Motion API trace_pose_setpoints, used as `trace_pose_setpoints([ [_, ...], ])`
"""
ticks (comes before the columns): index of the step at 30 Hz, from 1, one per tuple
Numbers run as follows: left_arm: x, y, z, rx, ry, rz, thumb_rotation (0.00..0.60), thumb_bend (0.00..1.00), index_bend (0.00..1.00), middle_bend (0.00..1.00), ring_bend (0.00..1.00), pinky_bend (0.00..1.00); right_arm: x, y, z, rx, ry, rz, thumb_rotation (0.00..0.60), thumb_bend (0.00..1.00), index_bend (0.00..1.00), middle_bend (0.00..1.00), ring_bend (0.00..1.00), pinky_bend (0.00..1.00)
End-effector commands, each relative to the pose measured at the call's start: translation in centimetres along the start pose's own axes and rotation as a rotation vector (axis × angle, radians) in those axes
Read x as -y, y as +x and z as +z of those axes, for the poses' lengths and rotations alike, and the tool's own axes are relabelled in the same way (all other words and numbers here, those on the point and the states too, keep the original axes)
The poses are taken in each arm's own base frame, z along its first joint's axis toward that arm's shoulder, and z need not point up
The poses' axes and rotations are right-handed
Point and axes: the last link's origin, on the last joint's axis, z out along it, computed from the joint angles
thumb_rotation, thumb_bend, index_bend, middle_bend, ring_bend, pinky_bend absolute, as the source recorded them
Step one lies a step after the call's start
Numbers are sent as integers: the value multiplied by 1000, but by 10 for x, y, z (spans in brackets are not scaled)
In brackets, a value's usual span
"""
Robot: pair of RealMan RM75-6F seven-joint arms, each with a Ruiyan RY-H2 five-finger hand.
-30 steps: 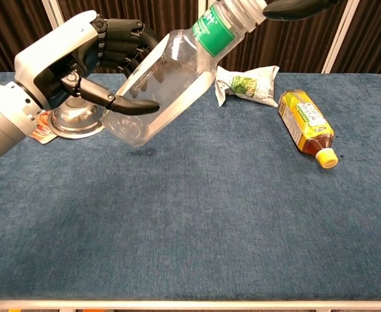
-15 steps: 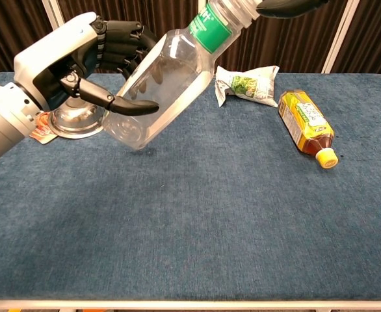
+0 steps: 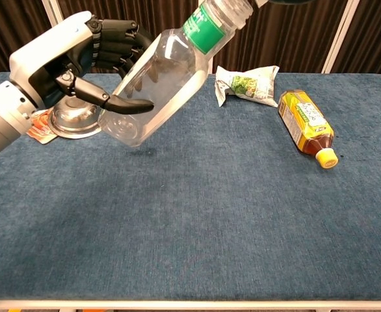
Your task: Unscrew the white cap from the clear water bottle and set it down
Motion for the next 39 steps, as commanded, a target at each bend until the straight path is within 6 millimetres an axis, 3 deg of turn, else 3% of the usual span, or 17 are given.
trace_pose_setpoints([
  [1,10,6,-5,17,31,76,600,311,691,637,567,564,-7,6,-4,-3,-27,2,600,383,636,305,0,0],
  [8,54,21,-29,181,222,451,600,311,690,624,562,546,-34,2,-13,89,-131,-16,600,383,640,302,0,0],
  [15,73,6,-40,307,340,641,600,314,683,607,549,520,-54,-22,-10,192,-189,-19,600,384,642,300,0,0],
  [19,77,-3,-40,328,365,663,600,305,624,565,494,493,-61,-33,-10,219,-214,-18,600,385,642,300,0,0],
  [22,76,-4,-40,333,365,683,600,299,465,479,413,455,-68,-42,-11,247,-239,-9,600,385,642,298,0,0],
  [27,71,1,-41,317,372,695,600,276,315,343,295,392,-78,-58,-6,302,-262,-9,600,385,642,296,0,0],
  [32,62,10,-44,286,349,722,600,261,265,273,243,373,-81,-82,4,371,-252,-40,600,385,640,290,0,0],
  [39,51,42,-64,202,397,720,600,243,250,261,234,345,-89,-124,17,464,-246,-125,600,386,574,263,0,0],
])
